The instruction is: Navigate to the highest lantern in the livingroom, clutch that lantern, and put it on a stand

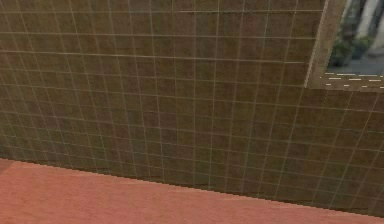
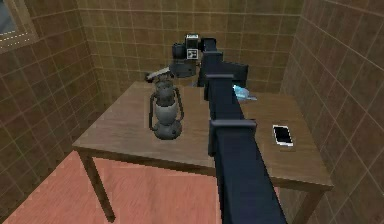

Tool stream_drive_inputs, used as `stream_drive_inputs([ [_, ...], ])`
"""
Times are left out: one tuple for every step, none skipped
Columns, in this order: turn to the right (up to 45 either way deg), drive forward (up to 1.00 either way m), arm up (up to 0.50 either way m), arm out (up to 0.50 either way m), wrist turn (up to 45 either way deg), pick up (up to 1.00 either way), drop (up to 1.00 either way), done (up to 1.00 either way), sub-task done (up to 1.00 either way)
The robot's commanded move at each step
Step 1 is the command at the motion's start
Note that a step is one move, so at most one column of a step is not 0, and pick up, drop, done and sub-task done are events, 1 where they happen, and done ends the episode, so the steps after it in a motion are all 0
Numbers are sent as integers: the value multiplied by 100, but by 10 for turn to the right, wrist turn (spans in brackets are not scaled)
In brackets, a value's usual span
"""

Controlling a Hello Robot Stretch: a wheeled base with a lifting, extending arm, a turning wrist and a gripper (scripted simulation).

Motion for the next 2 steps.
stream_drive_inputs([
  [0,0,-30,0,0,0,0,0,0],
  [0,0,0,0,0,100,0,0,0],
])
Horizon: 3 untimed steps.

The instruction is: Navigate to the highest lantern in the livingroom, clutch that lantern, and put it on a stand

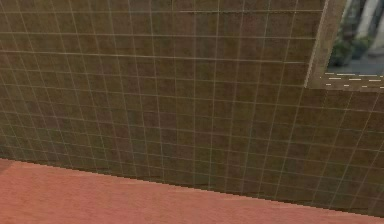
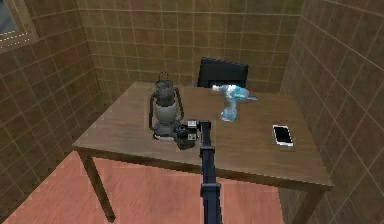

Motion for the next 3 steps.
stream_drive_inputs([
  [0,0,10,0,0,0,0,0,0],
  [0,0,22,0,0,0,0,0,0],
  [0,0,0,0,-450,0,0,0,0],
])
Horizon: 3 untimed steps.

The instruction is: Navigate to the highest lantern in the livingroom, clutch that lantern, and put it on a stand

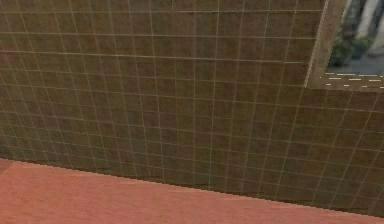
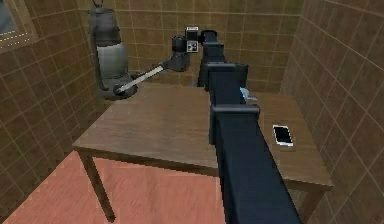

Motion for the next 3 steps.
stream_drive_inputs([
  [0,0,0,0,-450,0,0,0,0],
  [0,0,0,0,-120,0,0,0,0],
  [0,0,0,-48,0,0,0,0,0],
])
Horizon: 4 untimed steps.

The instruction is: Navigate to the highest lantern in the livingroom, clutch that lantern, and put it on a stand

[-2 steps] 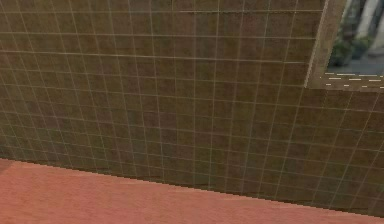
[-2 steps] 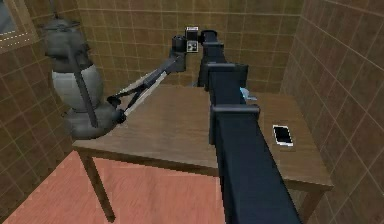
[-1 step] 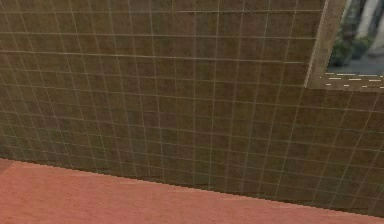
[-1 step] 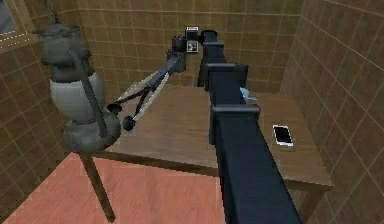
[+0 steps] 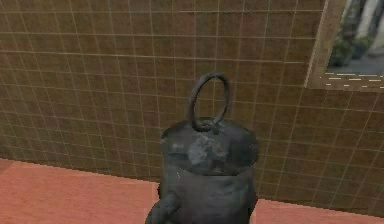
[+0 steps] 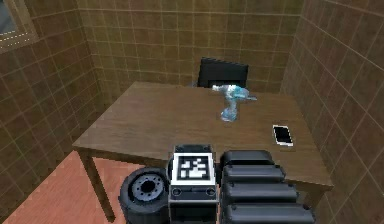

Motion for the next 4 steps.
stream_drive_inputs([
  [-450,0,0,0,0,0,0,0,0],
  [-450,0,0,0,0,0,0,0,0],
  [-150,0,0,0,0,0,0,0,0],
  [-30,0,0,0,0,0,0,0,0],
])
